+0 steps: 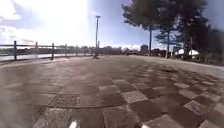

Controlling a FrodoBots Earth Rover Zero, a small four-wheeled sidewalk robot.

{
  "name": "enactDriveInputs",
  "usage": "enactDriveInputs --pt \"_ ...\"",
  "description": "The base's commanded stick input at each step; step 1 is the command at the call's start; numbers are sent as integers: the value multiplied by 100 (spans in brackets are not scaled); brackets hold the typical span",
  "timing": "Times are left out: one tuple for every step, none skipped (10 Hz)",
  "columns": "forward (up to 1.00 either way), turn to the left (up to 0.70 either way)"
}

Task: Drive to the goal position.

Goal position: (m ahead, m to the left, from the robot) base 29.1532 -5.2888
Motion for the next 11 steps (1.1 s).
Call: enactDriveInputs --pt "100 0" --pt "100 0" --pt "100 0" --pt "100 0" --pt "100 0" --pt "100 0" --pt "100 0" --pt "100 0" --pt "100 0" --pt "100 0" --pt "100 0"
